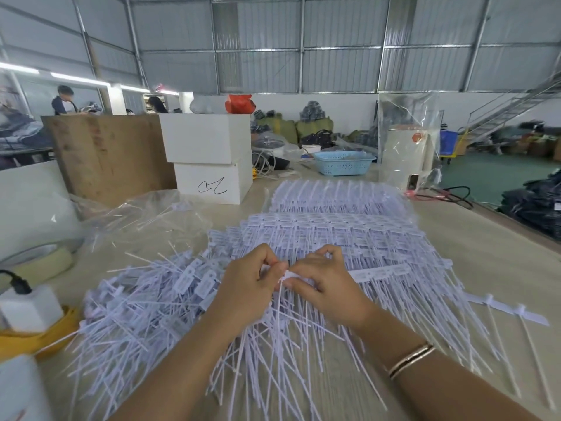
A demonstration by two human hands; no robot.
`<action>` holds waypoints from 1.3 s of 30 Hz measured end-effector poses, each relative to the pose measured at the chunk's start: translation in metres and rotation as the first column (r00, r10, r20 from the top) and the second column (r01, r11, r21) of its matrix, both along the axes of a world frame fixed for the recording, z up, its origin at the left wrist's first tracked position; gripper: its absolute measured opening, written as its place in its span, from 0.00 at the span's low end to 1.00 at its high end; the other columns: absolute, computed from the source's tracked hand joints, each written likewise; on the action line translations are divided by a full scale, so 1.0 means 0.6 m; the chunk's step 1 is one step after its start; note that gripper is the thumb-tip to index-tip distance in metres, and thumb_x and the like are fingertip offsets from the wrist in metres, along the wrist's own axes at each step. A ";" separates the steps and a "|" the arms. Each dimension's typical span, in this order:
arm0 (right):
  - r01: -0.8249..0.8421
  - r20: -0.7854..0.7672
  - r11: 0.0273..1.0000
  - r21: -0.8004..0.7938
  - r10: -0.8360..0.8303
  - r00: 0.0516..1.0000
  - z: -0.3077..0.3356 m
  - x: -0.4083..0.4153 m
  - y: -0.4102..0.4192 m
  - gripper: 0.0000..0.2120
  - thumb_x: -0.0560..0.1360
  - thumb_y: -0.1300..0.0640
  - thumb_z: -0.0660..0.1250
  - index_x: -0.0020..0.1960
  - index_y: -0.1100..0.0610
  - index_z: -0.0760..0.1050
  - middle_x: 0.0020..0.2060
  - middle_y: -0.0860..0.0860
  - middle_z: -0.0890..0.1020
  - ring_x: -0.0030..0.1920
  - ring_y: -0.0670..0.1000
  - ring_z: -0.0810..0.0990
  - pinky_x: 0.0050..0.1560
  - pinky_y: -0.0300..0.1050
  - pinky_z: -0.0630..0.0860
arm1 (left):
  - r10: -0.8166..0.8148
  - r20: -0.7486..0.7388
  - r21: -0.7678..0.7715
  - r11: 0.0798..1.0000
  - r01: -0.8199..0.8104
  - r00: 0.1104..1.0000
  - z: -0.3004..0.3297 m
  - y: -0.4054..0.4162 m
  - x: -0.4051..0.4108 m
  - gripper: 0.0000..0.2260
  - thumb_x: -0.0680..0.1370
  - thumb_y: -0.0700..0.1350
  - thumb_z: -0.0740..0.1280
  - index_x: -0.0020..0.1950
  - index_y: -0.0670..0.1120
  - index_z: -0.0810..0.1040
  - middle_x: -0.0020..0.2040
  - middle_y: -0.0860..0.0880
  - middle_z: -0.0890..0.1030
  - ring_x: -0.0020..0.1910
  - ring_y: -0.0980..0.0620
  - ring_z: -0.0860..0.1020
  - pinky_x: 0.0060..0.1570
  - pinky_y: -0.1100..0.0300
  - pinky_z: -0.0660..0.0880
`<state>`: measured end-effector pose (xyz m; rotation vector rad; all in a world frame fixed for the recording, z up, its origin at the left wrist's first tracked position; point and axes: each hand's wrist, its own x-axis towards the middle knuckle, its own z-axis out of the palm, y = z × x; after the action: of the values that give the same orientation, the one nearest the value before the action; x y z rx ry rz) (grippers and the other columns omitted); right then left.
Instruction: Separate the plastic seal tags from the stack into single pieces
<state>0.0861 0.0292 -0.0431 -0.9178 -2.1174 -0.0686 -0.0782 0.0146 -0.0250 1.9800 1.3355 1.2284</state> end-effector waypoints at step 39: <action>-0.020 -0.078 0.997 -0.079 0.014 0.997 -0.010 -0.007 -0.003 0.35 0.64 0.68 0.52 0.67 0.44 0.53 0.52 0.46 0.62 0.48 0.32 0.65 0.52 0.32 0.55 | 0.114 -0.362 0.321 0.947 0.009 0.925 -0.007 -0.002 -0.003 0.24 0.74 0.68 0.48 0.48 0.56 0.77 0.37 0.59 0.78 0.38 0.60 0.75 0.51 0.57 0.62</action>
<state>0.0820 0.0272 -0.0492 -0.9340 -2.0681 0.0595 -0.0797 0.0132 -0.0295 2.5264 1.4467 1.1869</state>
